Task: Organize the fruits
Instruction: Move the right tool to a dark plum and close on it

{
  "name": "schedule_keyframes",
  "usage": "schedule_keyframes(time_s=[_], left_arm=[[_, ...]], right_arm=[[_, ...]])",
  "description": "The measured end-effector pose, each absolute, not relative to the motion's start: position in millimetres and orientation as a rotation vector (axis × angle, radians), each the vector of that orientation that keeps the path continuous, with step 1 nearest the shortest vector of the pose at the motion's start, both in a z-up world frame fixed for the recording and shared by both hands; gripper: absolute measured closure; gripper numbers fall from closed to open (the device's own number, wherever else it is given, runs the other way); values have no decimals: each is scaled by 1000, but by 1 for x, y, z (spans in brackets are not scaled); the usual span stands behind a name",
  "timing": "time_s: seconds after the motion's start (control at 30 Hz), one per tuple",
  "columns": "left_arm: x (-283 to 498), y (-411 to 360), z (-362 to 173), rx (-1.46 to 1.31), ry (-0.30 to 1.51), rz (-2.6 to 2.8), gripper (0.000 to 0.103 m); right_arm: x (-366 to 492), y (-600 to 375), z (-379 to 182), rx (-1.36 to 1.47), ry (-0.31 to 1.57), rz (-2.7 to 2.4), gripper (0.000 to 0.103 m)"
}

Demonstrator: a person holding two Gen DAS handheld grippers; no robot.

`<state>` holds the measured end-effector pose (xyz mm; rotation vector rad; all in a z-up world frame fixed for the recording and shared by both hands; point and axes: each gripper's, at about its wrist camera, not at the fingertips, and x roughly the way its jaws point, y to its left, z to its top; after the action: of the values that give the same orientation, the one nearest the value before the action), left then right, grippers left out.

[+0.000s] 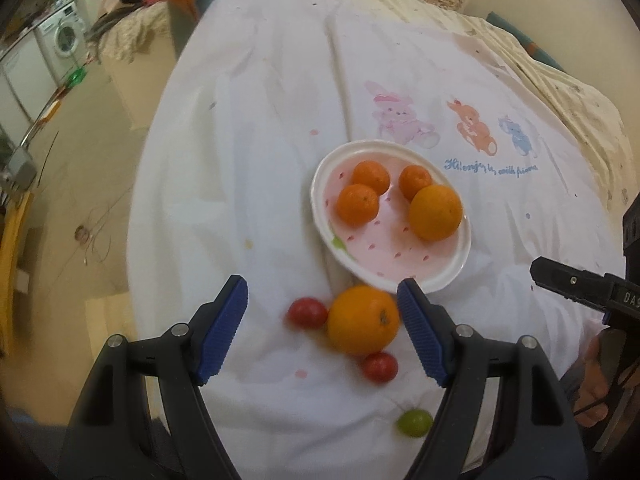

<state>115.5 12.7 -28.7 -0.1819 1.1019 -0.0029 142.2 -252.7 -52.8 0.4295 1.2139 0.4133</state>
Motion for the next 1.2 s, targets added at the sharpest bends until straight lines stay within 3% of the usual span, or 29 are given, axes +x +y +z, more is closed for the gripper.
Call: schedule_keyframes(time_s=[0.3,0.4,0.53,0.73,1.2], left_arm=[[103,22,-26,-195,1080,54,28],[103,27,-30,-204,1071,92,17],[109,30,-38,-271,1097,72,16],[112,32,-39,-292,1101,81,16],[116,50,-54,-404,1171,100,16]], right_arm=[[137,-244,-67,395,1258,394,19],[140,-244,-80,427,1303,390,19],[143,-235,-91,405,1337,383,20],[143,-207,-105,275,1374,420,38],[128,-142,-125,-201,1314,469,60]])
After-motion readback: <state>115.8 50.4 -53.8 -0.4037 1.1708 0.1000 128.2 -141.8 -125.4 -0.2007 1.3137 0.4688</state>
